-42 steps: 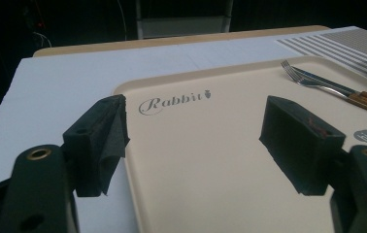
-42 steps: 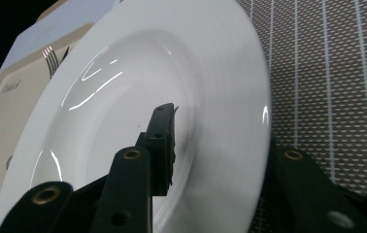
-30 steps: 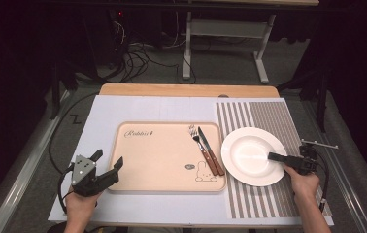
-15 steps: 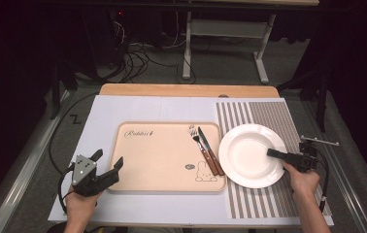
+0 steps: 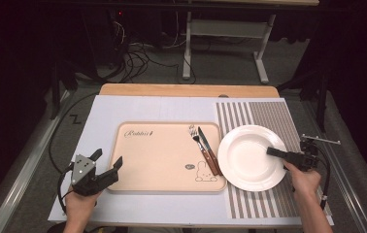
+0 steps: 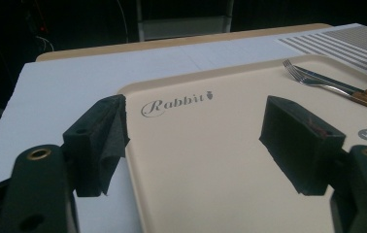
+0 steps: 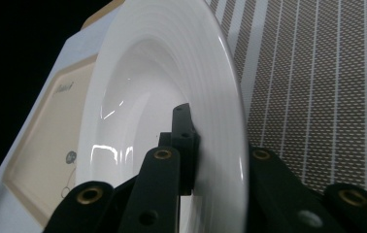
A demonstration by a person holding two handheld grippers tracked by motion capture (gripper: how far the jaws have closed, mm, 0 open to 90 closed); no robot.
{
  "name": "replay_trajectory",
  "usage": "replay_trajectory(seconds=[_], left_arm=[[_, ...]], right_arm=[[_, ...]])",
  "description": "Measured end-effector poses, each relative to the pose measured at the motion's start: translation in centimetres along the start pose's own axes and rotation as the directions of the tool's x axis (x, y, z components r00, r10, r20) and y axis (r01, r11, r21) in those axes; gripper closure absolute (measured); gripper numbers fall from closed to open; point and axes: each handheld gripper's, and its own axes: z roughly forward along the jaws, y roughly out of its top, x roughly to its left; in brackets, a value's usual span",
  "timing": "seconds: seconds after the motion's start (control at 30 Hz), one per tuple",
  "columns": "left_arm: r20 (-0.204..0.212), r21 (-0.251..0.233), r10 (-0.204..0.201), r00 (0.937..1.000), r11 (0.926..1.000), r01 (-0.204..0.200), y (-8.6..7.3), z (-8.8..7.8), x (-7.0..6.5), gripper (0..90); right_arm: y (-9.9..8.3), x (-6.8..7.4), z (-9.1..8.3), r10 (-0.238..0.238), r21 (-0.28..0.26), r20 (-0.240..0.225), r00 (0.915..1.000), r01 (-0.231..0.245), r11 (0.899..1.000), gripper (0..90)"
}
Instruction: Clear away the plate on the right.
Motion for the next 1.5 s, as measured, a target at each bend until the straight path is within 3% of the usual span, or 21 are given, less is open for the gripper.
replay_trajectory(seconds=[0.33,0.8,0.93,1.5], left_arm=[[-0.004,-0.006,-0.007,1.0000,1.0000,0.007,0.0,0.0,0.0,25.7],[-0.004,-0.008,-0.008,1.0000,0.9999,0.008,0.1,-0.1,0.2,25.7],[-0.008,-0.007,-0.008,0.9999,0.9999,0.008,0.1,-0.1,0.3,25.7],[-0.002,-0.004,-0.004,1.0000,1.0000,0.004,0.1,0.0,0.3,25.7]], right_arm=[[0.9,2.4,0.6,-0.025,0.005,-0.074,0.9969,0.026,1.000,84.3],[1.8,6.1,4.4,-0.040,0.073,-0.144,0.9887,0.051,0.996,83.9],[1.8,7.0,5.5,-0.065,0.074,-0.150,0.9866,0.077,0.994,83.9],[2.1,10.1,9.4,-0.063,0.128,-0.179,0.9819,0.086,0.988,83.6]])
